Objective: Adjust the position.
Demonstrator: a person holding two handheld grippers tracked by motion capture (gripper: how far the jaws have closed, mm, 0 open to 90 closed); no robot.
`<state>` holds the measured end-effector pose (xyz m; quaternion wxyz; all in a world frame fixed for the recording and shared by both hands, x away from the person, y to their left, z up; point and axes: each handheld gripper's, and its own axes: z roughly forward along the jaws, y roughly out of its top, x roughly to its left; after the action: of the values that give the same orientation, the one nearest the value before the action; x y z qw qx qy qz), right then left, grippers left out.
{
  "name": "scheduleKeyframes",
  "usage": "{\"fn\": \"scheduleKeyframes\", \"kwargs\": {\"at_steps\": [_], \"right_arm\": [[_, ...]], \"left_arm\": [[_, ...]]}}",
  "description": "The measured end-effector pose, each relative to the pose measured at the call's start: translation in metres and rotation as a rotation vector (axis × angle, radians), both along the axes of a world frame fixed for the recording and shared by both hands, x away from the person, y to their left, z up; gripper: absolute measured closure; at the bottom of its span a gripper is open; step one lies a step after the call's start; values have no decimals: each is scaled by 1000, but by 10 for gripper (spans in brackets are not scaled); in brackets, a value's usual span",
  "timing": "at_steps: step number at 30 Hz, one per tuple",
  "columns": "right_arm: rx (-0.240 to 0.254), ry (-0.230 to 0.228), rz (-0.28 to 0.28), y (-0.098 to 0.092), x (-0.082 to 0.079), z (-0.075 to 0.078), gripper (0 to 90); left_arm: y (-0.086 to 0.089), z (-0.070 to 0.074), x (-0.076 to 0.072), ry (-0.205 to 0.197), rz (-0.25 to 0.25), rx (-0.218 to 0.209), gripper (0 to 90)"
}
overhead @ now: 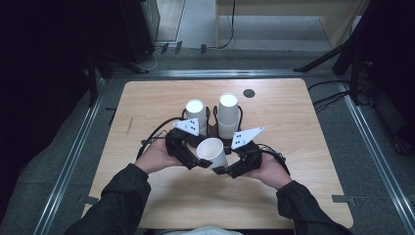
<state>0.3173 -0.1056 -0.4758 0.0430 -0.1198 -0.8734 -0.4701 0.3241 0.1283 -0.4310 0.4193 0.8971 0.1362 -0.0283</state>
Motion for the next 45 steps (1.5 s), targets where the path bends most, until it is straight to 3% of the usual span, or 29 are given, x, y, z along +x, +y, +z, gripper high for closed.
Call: {"fn": "scheduleKeyframes", "kwargs": {"at_steps": [8, 10, 15, 17, 28, 33, 38, 43, 45], "right_arm": [[40, 16, 27, 4, 0, 3, 324], [39, 20, 29, 4, 0, 3, 324], [47, 29, 30, 5, 0, 3, 324], [48, 28, 31, 5, 0, 3, 324], [34, 34, 28, 8, 0, 3, 324], [34, 50, 20, 7, 1, 2, 244], [6, 53, -3, 4, 2, 0, 244], [9, 47, 3, -1, 1, 0, 244], [-3, 12, -13, -4, -2, -2, 243]], "left_arm": [[-2, -4, -3, 42, 10, -84, 112], [-2, -4, -4, 37, 20, -112, 119], [0, -4, -6, 26, 21, -135, 151], [1, -4, -8, 9, 22, -131, 170], [3, -3, -7, 12, 17, -114, 216], [6, -1, -7, 0, 19, -111, 220], [11, 2, -5, 3, 32, -108, 220], [17, 3, -3, 6, 43, -99, 220], [20, 4, -3, 4, 50, -97, 220]]}}
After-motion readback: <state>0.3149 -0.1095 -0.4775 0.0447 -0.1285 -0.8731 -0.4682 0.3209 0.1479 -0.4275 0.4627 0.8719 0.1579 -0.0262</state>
